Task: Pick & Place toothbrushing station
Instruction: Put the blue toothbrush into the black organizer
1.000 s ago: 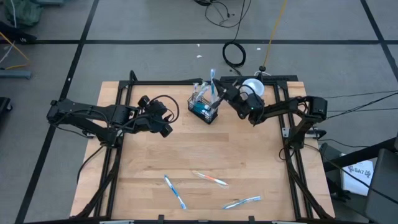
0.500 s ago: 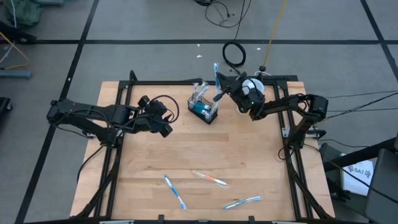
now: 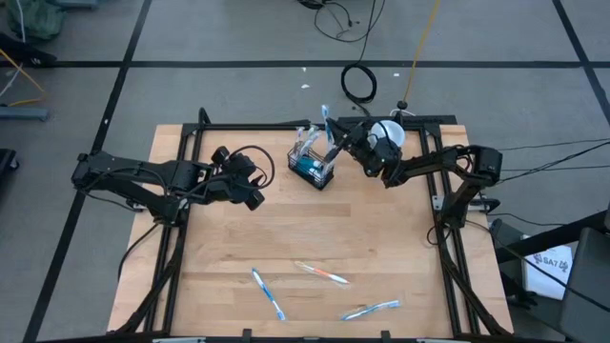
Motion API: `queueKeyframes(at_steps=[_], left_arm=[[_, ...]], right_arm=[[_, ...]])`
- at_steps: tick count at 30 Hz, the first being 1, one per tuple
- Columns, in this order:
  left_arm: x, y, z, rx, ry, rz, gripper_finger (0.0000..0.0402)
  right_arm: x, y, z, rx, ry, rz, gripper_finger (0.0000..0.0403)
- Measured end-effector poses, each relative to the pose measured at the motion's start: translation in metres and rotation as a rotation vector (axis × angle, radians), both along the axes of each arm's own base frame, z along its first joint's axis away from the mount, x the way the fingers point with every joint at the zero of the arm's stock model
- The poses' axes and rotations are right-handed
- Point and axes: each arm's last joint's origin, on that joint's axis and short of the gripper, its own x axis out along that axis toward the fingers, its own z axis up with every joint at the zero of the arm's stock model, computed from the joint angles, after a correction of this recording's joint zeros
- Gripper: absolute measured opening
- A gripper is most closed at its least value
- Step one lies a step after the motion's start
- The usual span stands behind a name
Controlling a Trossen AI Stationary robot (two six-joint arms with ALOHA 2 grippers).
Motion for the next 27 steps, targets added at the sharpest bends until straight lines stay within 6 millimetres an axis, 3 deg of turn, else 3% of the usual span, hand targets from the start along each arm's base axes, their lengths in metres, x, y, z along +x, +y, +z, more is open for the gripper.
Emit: queueKeyframes(at_steps=[18, 27], left_arm=[[0.000, 0.000, 0.000, 0.000, 0.000, 0.000, 0.0216], [0.000, 0.000, 0.000, -0.003, -0.002, 0.002, 0.0216]], right_arm=[[0.005, 0.008, -0.004, 0.060, -0.003, 0.047, 0.0000], [0.015, 0.006, -0.033, 0.089, -0.044, 0.058, 0.0000]])
